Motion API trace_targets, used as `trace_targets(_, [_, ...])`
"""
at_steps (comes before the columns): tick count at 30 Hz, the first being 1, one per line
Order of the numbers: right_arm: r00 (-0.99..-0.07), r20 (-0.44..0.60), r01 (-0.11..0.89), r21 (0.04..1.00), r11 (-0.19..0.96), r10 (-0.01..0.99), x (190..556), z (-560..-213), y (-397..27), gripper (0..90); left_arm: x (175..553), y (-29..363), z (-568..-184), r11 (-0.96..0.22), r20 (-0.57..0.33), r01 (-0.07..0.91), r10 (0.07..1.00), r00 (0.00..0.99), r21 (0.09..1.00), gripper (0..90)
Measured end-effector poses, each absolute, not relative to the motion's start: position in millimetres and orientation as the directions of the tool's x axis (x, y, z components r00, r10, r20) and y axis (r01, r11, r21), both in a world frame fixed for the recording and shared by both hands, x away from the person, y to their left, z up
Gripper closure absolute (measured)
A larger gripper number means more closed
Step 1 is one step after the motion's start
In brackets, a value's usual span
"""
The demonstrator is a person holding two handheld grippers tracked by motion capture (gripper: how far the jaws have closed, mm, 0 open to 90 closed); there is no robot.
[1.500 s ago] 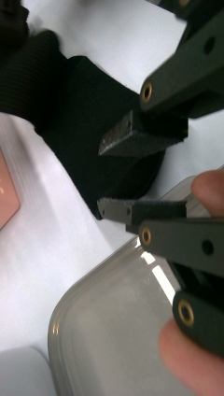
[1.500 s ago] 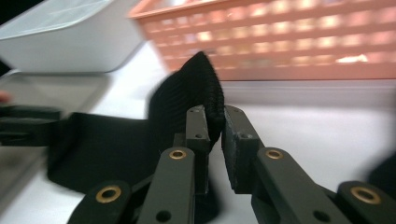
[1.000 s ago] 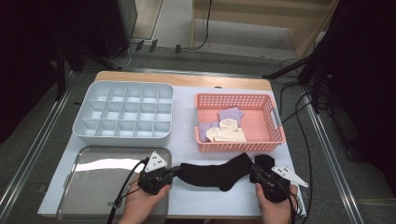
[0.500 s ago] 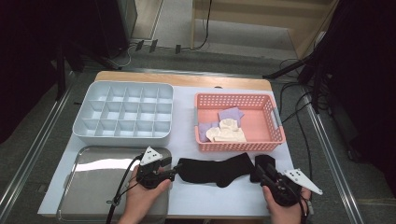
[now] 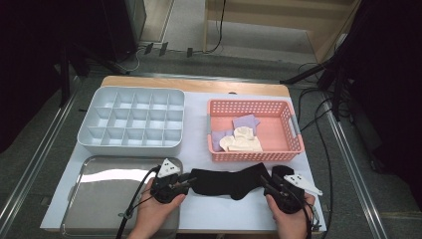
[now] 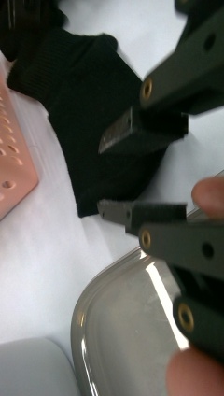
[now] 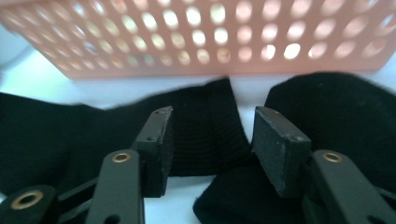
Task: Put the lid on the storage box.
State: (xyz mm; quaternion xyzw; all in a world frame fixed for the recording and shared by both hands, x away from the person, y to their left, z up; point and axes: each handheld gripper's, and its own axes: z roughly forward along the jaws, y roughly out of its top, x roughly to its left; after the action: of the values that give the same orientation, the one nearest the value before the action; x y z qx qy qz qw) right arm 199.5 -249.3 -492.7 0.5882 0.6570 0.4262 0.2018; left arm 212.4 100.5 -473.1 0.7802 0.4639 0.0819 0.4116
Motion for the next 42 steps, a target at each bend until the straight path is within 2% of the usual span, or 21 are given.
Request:
trace_targets(4, [-0.218, 0.195, 0.626, 0.78, -0.016, 0.956, 203, -494, -243, 65.2, 212, 96, -476, -0.257, -0.243, 0.658, 0.786, 0.568, 0.707, 78.1])
trace_targets(5, [-0.228, 0.178, 0.633, 0.774, 0.007, 0.957, 204, -494, -241, 73.0, 212, 95, -477, -0.26, -0.24, 0.657, 0.786, 0.57, 0.708, 80.2])
trace_targets(6, [-0.233, 0.174, 0.638, 0.77, 0.015, 0.957, 204, -494, -240, 76.7, 212, 95, -477, -0.262, -0.238, 0.659, 0.788, 0.568, 0.705, 81.3])
trace_targets(10, [-0.234, 0.181, 0.643, 0.766, 0.013, 0.955, 205, -494, -244, 82.8, 212, 95, -476, -0.259, -0.239, 0.66, 0.79, 0.565, 0.706, 85.7])
trace_targets(15, [-0.197, 0.182, 0.638, 0.77, -0.015, 0.963, 204, -492, -260, 82.0, 211, 92, -475, -0.256, -0.249, 0.653, 0.778, 0.576, 0.712, 85.5])
trace_targets(18, [-0.228, 0.222, 0.625, 0.78, -0.032, 0.948, 203, -493, -263, 64.9, 211, 94, -474, -0.241, -0.268, 0.652, 0.769, 0.58, 0.719, 75.8])
trace_targets(21, [-0.238, 0.247, 0.589, 0.806, -0.063, 0.939, 196, -483, -268, 58.3, 211, 99, -470, -0.22, -0.281, 0.641, 0.761, 0.584, 0.736, 67.8])
trace_targets(26, [-0.161, 0.224, 0.532, 0.84, -0.107, 0.961, 187, -472, -288, 52.2, 211, 106, -467, -0.195, -0.289, 0.633, 0.764, 0.578, 0.749, 60.3])
trace_targets(29, [-0.091, 0.196, 0.556, 0.824, -0.113, 0.976, 187, -480, -298, 46.3, 211, 106, -468, -0.195, -0.291, 0.634, 0.762, 0.578, 0.749, 57.2])
trace_targets(32, [-0.06, 0.207, 0.596, 0.792, -0.131, 0.976, 190, -489, -302, 43.4, 210, 105, -468, -0.2, -0.287, 0.633, 0.763, 0.579, 0.748, 55.2])
trace_targets(33, [-0.057, 0.212, 0.61, 0.781, -0.134, 0.976, 190, -491, -302, 43.7, 210, 104, -469, -0.199, -0.289, 0.635, 0.763, 0.579, 0.746, 55.2])
trace_targets(36, [-0.07, 0.24, 0.621, 0.77, -0.146, 0.968, 190, -494, -300, 62.4, 210, 104, -469, -0.198, -0.291, 0.633, 0.76, 0.581, 0.748, 55.4])
trace_targets(38, [-0.07, 0.265, 0.627, 0.762, -0.164, 0.962, 189, -491, -300, 71.8, 210, 104, -469, -0.2, -0.291, 0.633, 0.759, 0.583, 0.748, 56.1])
trace_targets(42, [-0.047, 0.244, 0.574, 0.8, -0.173, 0.969, 183, -481, -303, 75.0, 211, 105, -469, -0.197, -0.294, 0.633, 0.757, 0.584, 0.749, 56.5])
